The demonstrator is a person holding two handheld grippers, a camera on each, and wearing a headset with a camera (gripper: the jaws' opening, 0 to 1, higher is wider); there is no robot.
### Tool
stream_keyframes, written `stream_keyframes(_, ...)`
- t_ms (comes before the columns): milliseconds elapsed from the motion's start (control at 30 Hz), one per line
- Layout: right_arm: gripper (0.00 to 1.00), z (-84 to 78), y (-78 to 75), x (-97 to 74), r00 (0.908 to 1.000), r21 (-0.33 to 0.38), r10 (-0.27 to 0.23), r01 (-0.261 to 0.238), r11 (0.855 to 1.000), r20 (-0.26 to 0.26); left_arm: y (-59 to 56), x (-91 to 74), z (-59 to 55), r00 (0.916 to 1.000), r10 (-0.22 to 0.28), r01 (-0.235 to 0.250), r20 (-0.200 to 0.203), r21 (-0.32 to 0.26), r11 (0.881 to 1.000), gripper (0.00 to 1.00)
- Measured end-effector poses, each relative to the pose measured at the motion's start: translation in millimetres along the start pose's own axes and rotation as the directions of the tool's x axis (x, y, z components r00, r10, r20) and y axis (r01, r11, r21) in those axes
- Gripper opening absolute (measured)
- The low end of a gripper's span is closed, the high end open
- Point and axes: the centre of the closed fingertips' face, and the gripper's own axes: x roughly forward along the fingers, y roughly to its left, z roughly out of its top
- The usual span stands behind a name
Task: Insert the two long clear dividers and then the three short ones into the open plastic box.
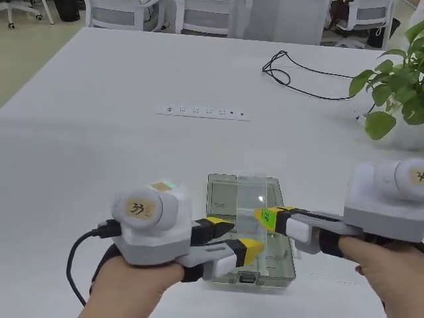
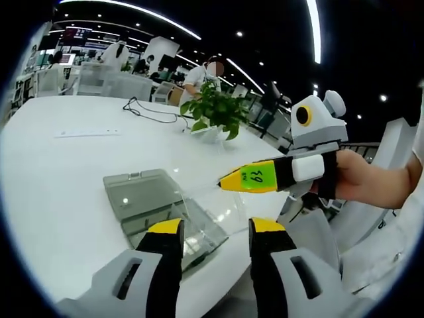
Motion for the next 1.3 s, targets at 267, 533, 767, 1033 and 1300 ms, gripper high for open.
stream_keyframes(267, 0.07, 5.4, 0.8, -0.5, 0.9997, 0.001, -0.023, 0.023, 1.000, -0.009, 10.6, -14.9, -6.7, 0.9991, -0.024, 0.027, -0.034, 0.086, 0.996, 0.51)
stream_keyframes(533, 0.07, 11.1, -2.6, 1.6, 0.9985, 0.028, -0.050, 0.050, 0.998, -0.025, 24.9, -29.1, -10.4, 0.9982, -0.038, 0.046, -0.046, 0.173, 0.984, 0.69)
stream_keyframes(767, 0.07, 7.4, -8.7, 8.0, 0.9932, 0.072, -0.074, 0.081, 0.994, -0.090, 35.5, -35.9, -20.4, 0.9953, -0.058, 0.077, -0.078, 0.279, 0.957, 0.92)
stream_keyframes(1033, 0.07, -3.7, -39.5, 19.8, 0.9594, 0.164, -0.152, 0.194, 0.967, -0.238, 42.3, -36.4, -33.2, 0.9885, -0.086, 0.121, -0.125, 0.312, 0.942, 1.00)
stream_keyframes(1300, 0.07, -23.3, -48.0, 33.9, 0.9154, 0.210, -0.177, 0.265, 0.941, -0.362, 44.6, -36.8, -43.4, 0.9808, -0.111, 0.161, -0.160, 0.343, 0.926, 1.00)
